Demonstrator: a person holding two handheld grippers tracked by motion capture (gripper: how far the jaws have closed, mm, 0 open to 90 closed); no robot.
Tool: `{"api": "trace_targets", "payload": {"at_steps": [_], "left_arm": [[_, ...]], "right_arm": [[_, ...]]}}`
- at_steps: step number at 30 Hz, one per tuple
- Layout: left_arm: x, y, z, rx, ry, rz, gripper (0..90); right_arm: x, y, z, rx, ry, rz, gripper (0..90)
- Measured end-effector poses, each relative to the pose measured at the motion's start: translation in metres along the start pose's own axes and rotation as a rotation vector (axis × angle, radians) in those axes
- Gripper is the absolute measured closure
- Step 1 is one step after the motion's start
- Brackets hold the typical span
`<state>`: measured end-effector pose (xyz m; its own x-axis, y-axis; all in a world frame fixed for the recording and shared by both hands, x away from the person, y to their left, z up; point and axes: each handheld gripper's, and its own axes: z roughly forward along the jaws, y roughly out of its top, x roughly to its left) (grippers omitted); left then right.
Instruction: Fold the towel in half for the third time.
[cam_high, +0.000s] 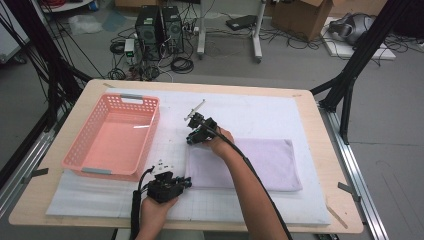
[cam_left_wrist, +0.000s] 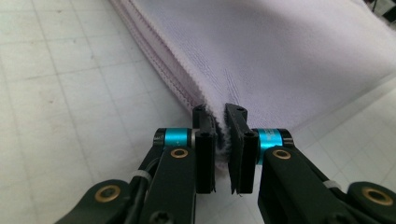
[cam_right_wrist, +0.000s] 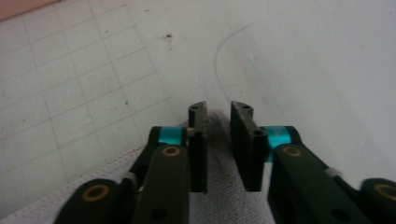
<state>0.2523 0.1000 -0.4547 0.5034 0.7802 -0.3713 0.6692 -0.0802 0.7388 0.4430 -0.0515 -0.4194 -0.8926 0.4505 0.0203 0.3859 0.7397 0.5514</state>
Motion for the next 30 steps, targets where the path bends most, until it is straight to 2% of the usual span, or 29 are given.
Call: {"api": "trace_targets", "payload": {"at_steps": [2,4,8,10,12,15,18,21,24,27,30], "left_arm": [[0.002,0.000,-0.004,-0.002,-0.009,-0.015,83.1],[0.002,-0.001,-0.009,-0.006,-0.015,-0.021,83.3],[0.003,-0.001,-0.024,-0.039,-0.027,-0.032,83.5],[0.004,0.001,-0.034,-0.076,-0.033,-0.043,83.5],[0.003,0.003,-0.044,-0.156,-0.063,-0.024,83.5],[-0.004,0.010,-0.050,-0.213,-0.085,0.004,83.5],[-0.013,0.015,-0.043,-0.222,-0.131,0.016,83.5],[-0.024,0.021,-0.033,-0.206,-0.164,0.042,83.4],[-0.037,0.032,-0.019,-0.189,-0.197,0.066,83.3],[-0.053,0.043,-0.005,-0.159,-0.213,0.108,83.1],[-0.066,0.051,0.010,-0.137,-0.226,0.130,82.9]], "right_arm": [[0.002,0.001,-0.002,-0.004,0.000,-0.019,85.3],[0.002,0.002,-0.006,-0.032,0.019,-0.002,86.0],[0.008,0.007,-0.015,-0.099,0.038,-0.025,86.6],[0.012,0.010,-0.023,-0.154,0.046,-0.029,86.7],[0.013,0.012,-0.031,-0.203,0.053,-0.028,86.8],[0.013,0.011,-0.047,-0.279,0.069,-0.010,86.8],[0.012,0.004,-0.062,-0.307,0.052,-0.015,86.8],[0.008,-0.005,-0.075,-0.323,0.037,-0.012,86.8],[0.001,-0.018,-0.090,-0.340,0.016,0.013,86.8],[-0.009,-0.037,-0.104,-0.348,-0.012,0.036,86.8],[-0.018,-0.055,-0.114,-0.361,-0.033,0.068,86.8]]}}
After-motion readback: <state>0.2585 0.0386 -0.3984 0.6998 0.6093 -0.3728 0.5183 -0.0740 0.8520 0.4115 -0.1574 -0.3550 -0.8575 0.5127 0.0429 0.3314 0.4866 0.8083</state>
